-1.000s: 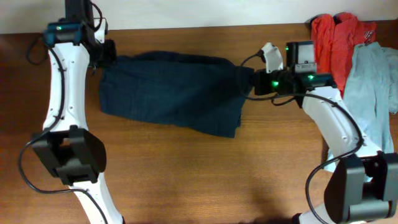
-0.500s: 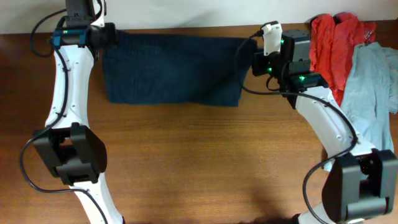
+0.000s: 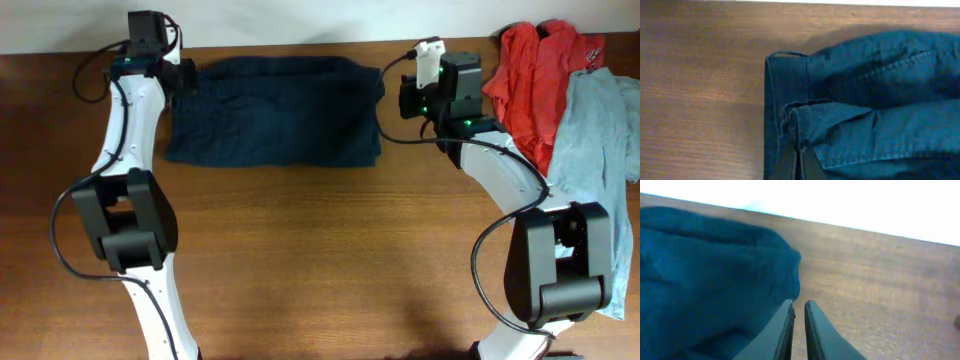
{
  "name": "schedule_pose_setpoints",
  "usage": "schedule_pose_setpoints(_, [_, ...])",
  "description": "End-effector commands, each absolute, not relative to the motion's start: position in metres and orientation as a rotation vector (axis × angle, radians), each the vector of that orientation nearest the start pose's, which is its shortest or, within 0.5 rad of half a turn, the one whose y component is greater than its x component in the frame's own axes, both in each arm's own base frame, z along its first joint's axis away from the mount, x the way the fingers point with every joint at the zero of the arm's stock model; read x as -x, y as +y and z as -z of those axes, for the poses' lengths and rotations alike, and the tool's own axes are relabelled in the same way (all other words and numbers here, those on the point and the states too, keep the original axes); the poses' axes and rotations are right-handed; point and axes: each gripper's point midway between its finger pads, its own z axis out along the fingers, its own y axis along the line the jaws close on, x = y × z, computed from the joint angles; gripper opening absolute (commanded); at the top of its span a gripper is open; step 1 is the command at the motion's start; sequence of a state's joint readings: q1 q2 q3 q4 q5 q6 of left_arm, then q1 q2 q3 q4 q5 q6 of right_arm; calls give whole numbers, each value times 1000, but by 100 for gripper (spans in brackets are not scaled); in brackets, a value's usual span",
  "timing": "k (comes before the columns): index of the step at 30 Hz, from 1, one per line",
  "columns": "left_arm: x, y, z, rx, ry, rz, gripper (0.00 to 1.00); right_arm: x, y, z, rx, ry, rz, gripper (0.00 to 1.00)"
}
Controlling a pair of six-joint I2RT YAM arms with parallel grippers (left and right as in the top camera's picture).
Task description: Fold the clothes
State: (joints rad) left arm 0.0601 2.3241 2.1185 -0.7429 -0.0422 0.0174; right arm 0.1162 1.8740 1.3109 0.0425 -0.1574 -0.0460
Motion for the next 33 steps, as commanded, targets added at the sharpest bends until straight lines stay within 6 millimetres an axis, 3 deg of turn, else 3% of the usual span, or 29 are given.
schedule_pose_setpoints(1, [-605,48,-131,89,2452,-94,1,-545,93,-175,267,2048,-197,14])
schedule_pose_setpoints(11, [-639,50,-149,87,2283,-96,2,-541,93,-168,268,2080,-199,13])
schedule_pose_setpoints(13, [-643,50,-143,87,2280,-96,29,-540,93,-166,268,2091,-199,13])
schedule_pose_setpoints(14, [-643,50,-141,87,2283,-96,56,-539,92,-165,268,2094,-199,14])
schedule_pose_setpoints(15, [-643,50,-134,88,2295,-96,97,-539,92,-164,268,2098,-199,15])
schedule_pose_setpoints(20, [-639,50,-124,88,2328,-96,99,-536,92,-159,266,2123,-205,36])
schedule_pose_setpoints(24, [-625,49,-132,88,2378,-94,99,-523,97,-144,190,2216,-296,71])
schedule_pose_setpoints(28, [-593,47,-139,89,2485,-92,99,-499,118,-128,208,2316,-487,98])
schedule_pose_setpoints(33, [-560,33,-164,62,2553,-3,100,-488,129,-117,238,2363,-583,99])
